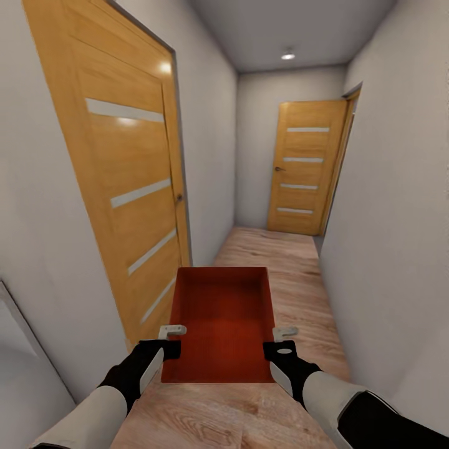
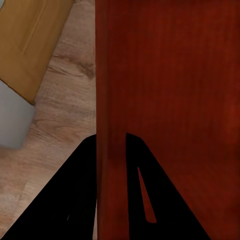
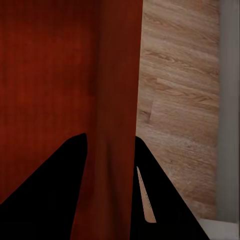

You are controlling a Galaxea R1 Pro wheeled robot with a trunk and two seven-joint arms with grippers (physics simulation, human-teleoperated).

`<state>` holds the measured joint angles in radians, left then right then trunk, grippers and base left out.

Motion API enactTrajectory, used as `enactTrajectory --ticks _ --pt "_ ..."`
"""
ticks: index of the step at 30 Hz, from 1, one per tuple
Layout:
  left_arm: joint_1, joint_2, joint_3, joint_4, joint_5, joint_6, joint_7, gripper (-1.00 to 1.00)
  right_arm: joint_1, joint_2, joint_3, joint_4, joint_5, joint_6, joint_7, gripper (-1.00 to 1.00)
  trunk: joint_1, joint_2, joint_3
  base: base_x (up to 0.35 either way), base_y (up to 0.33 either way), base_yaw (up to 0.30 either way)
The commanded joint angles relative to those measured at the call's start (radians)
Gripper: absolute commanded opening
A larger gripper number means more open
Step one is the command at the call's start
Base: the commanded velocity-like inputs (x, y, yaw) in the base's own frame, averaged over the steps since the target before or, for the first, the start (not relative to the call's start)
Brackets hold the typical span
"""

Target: Move the two storage containers from the living room to the garage. In the garage, place one container on the floor and stack the other container on top of it (either order is fine).

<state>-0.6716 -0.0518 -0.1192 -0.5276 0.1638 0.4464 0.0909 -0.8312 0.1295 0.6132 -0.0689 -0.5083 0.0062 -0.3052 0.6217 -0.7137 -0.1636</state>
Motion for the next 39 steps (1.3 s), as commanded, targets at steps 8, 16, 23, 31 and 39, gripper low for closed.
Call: enactTrajectory --ticks 8,16,23,31,39 --pt "0.000 -0.008 0.003 -0.009 -0.024 -0.031 0.013 -1.00 -0.001 0.001 0.008 0.004 -0.026 -0.002 -0.098 -1.00 0.001 -0.001 -0.002 0.322 0.000 -0.232" --pt "-0.001 -0.007 0.003 -0.009 -0.024 -0.031 0.013 -1.00 0.000 0.001 0.008 0.004 -0.026 -0.002 -0.098 -1.00 0.001 -0.001 -0.002 0.322 0.000 -0.054" --pt "-0.001 -0.007 0.003 -0.009 -0.024 -0.031 0.013 -1.00 0.000 0.001 0.008 0.004 -0.026 -0.002 -0.098 -1.00 0.001 -0.001 -0.002 0.322 0.000 -0.001" --pt "0.000 -0.007 0.003 -0.009 -0.024 -0.031 0.013 -1.00 0.000 0.001 0.008 0.004 -0.026 -0.002 -0.098 -1.00 0.001 -0.001 -0.002 0.322 0.000 0.000" --pt "-0.001 -0.007 0.003 -0.009 -0.024 -0.031 0.013 -1.00 0.000 0.001 0.008 0.004 -0.026 -0.002 -0.098 -1.00 0.001 -0.001 -0.002 0.322 0.000 0.000"
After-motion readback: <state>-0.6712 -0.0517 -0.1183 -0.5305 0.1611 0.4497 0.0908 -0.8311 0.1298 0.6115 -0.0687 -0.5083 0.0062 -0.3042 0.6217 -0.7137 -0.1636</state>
